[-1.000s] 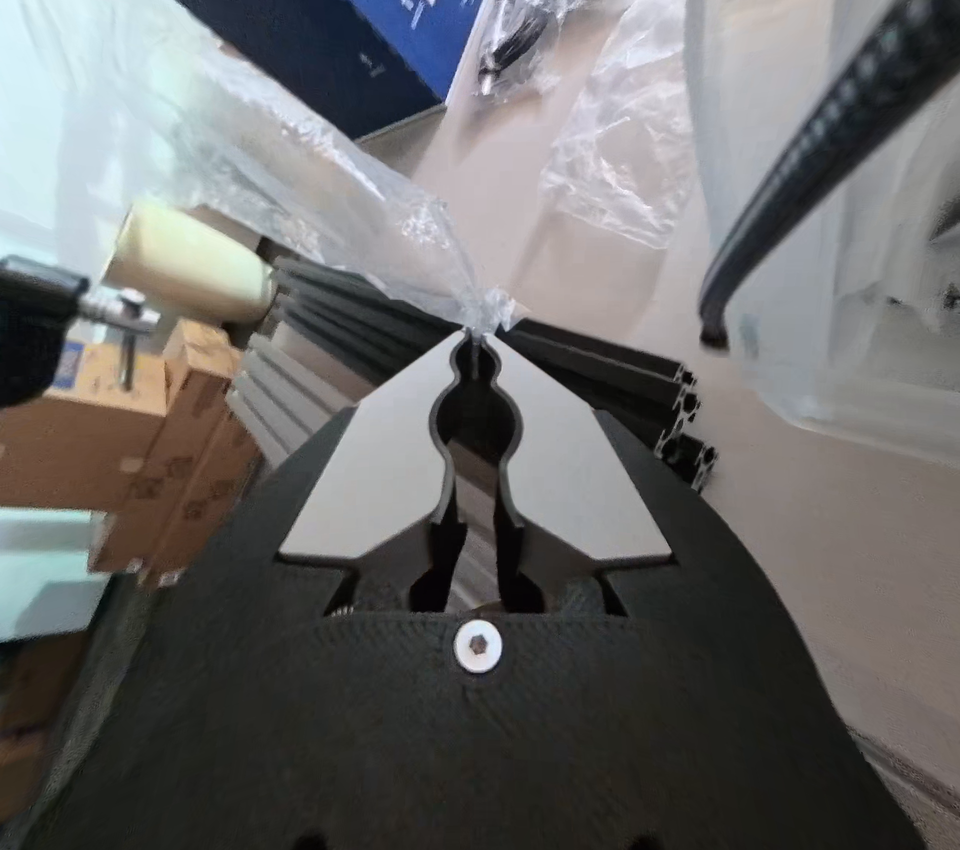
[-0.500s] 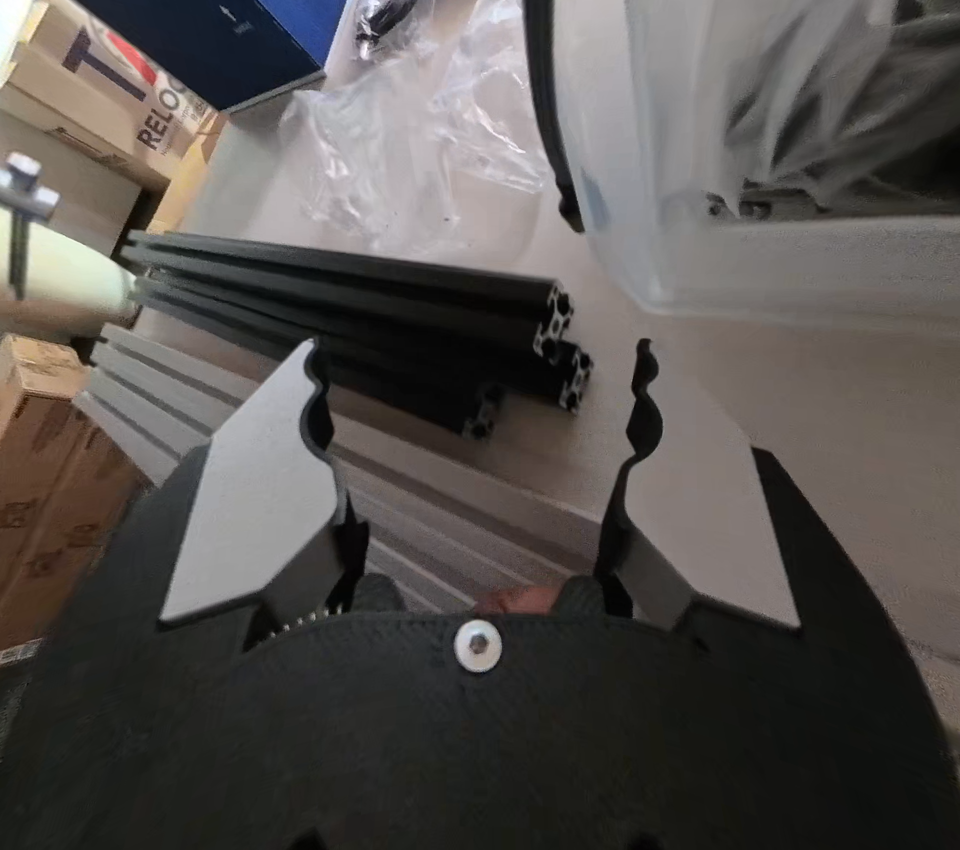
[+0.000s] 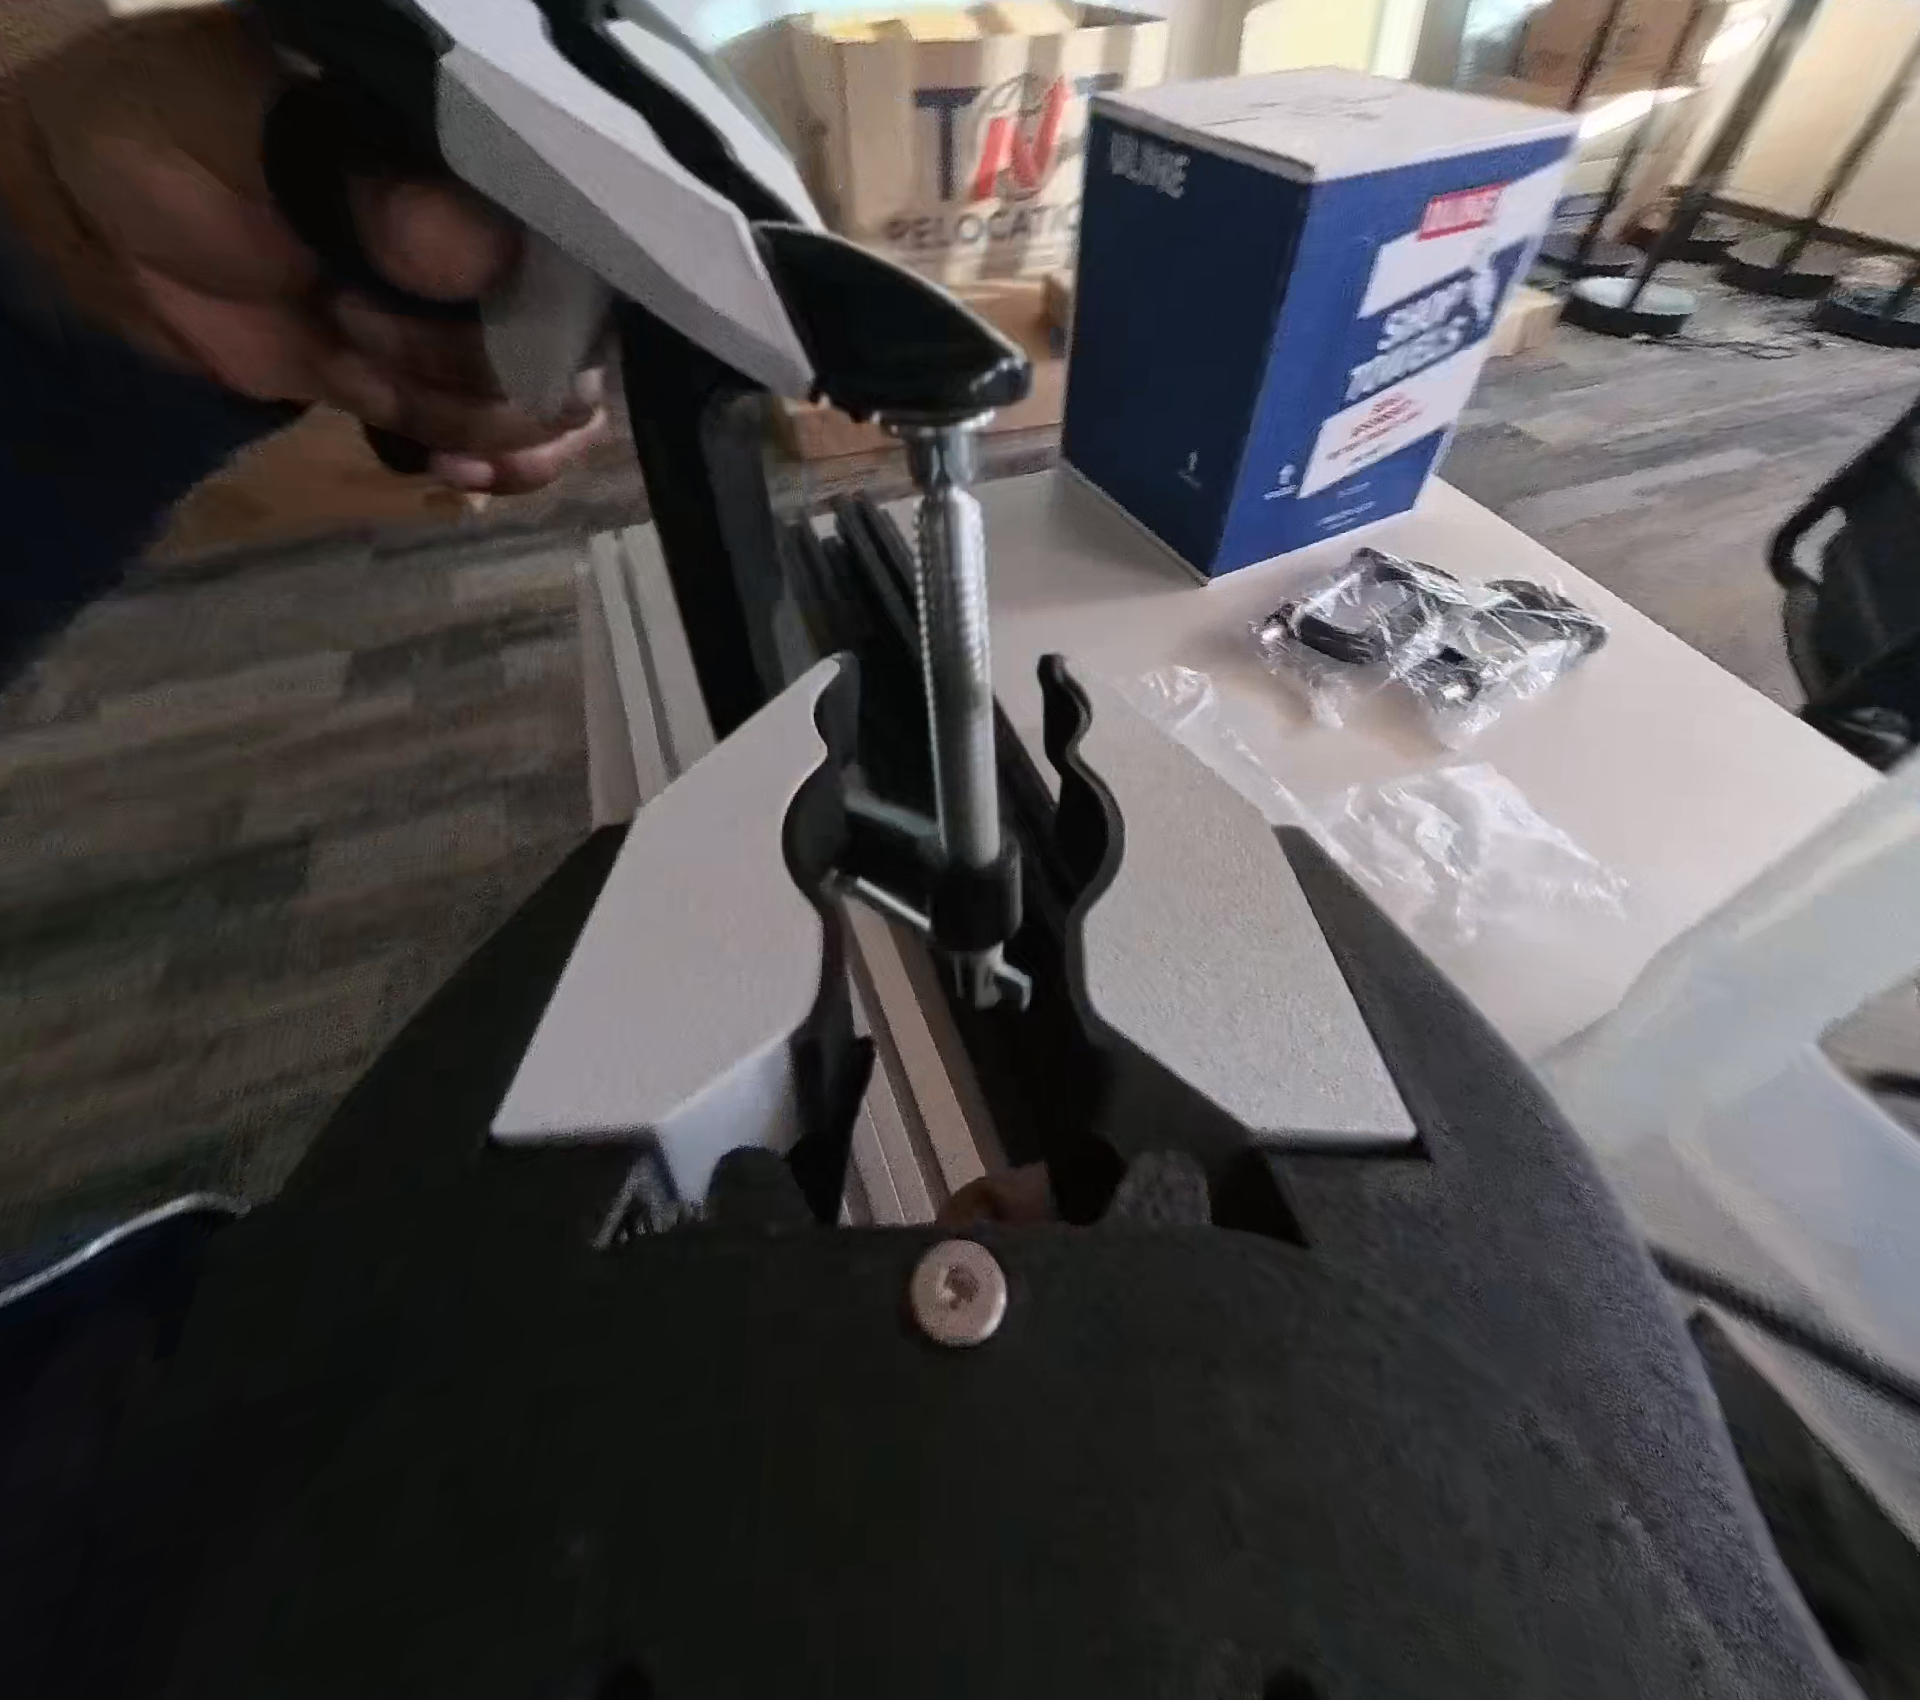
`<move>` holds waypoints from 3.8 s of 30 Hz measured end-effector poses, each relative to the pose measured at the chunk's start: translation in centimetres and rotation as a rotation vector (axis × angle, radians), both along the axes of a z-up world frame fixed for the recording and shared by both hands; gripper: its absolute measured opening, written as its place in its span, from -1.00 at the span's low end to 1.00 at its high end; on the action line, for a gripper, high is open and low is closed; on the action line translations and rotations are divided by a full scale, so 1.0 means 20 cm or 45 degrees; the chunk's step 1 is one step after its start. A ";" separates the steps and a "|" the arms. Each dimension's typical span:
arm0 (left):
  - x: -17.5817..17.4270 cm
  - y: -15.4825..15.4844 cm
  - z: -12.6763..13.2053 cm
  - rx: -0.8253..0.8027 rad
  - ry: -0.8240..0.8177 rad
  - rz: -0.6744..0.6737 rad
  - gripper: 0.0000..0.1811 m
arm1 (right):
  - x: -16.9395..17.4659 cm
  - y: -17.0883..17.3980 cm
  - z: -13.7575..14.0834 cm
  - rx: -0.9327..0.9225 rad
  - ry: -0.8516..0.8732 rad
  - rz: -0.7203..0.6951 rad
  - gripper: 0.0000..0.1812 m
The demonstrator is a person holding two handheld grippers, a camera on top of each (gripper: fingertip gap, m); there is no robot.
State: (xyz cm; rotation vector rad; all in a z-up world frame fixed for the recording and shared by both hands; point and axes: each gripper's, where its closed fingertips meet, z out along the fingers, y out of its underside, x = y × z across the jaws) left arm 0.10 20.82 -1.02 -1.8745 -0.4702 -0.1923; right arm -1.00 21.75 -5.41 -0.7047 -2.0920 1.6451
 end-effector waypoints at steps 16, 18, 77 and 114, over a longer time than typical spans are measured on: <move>0.02 -0.13 0.09 0.801 -0.078 -0.023 -0.29 | 0.05 -0.07 0.07 0.122 -0.127 0.150 -0.94; -0.01 -0.20 0.06 0.936 -0.112 0.052 -0.16 | 0.04 -0.07 0.07 0.125 -0.138 0.139 -0.93; 0.13 0.16 -0.59 0.923 -0.771 0.738 -0.80 | 0.64 0.11 -0.63 -0.915 -0.814 -0.051 -0.50; 0.96 0.24 -0.79 0.972 -0.955 0.793 -0.78 | 1.39 0.21 -0.89 -1.176 -0.848 -0.393 -0.74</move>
